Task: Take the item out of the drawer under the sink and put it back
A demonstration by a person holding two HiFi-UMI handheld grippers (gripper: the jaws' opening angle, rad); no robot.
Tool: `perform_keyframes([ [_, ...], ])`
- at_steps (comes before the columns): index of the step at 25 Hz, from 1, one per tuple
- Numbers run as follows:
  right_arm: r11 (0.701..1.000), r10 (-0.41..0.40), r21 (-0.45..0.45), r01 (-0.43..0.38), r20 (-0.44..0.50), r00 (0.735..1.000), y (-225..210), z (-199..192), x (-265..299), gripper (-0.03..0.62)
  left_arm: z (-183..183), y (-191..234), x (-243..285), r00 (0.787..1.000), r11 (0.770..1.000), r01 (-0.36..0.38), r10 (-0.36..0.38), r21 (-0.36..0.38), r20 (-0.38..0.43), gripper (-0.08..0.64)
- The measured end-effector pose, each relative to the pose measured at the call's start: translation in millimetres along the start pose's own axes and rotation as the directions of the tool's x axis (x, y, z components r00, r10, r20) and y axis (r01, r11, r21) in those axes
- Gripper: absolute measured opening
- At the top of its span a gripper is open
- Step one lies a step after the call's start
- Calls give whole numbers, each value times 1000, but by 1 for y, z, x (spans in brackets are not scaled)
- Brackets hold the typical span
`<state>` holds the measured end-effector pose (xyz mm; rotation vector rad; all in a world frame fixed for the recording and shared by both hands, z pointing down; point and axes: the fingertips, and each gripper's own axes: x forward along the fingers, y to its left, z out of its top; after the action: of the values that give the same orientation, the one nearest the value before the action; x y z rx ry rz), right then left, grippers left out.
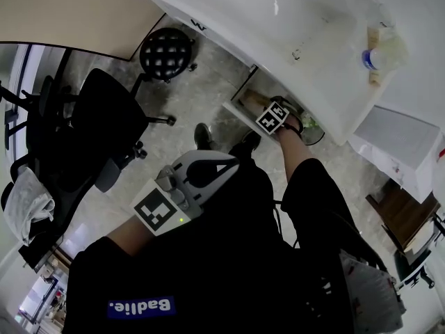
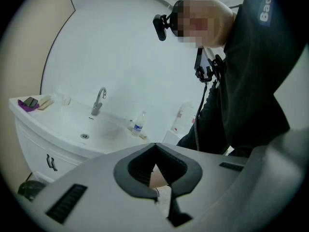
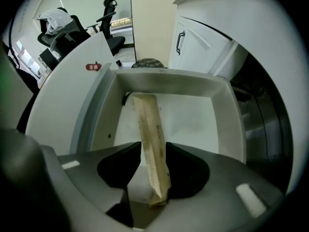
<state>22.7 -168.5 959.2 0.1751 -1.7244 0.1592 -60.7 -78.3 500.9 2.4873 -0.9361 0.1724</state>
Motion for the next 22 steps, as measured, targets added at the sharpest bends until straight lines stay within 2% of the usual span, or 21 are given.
perform_keyframes([
  [5,1000,-24,10,24,-3,1000,-8,-4,8,126,-10,-2,0,1000,1000,0,0,-14,-29,6],
  [10,999,-49,6,49,27,998,-10,-3,-2,53,-10,-3,-1,999,1000,-12,11,-16,-41,6],
  [12,998,-59,15,59,26,998,-9,-5,-9,46,-6,-5,-1,999,1000,-12,11,-28,-33,6],
  [15,996,-77,47,75,45,996,-9,-8,-25,44,3,-10,0,1000,1000,2,-2,-7,-14,6],
  [22,985,-114,145,93,143,983,1,-3,-84,44,33,-25,-10,999,999,15,-17,31,38,6],
])
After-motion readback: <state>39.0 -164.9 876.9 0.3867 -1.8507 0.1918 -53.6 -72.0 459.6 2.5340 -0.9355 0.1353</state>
